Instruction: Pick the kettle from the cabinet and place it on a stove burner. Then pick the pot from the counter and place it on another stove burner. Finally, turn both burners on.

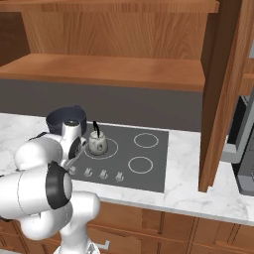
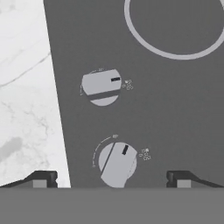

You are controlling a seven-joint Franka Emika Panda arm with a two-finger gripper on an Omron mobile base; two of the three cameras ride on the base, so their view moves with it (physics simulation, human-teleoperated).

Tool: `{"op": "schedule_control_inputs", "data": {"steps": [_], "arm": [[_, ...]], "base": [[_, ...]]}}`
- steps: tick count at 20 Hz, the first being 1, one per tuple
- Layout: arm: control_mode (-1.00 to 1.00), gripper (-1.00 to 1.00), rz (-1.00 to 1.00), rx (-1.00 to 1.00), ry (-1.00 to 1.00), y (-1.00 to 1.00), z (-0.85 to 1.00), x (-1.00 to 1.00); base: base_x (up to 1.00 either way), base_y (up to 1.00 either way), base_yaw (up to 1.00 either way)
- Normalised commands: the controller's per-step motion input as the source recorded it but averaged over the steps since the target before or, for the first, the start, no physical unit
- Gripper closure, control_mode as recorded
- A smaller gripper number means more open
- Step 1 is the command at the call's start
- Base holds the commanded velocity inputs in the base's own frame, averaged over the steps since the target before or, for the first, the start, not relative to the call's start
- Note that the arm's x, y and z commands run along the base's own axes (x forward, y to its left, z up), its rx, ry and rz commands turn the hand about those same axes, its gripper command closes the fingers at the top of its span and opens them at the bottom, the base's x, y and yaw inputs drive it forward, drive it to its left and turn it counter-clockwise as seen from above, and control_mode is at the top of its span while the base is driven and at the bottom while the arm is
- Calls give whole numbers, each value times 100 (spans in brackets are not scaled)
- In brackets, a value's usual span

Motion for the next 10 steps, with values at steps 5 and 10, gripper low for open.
{"op": "schedule_control_inputs", "data": {"steps": [5, 10], "arm": [[-100, -100, 0, 0, 3, 0, 9, -6], [-100, -100, 0, 0, 0, 0, 15, -14]], "base": [[0, 0, 0], [0, 0, 0]]}}
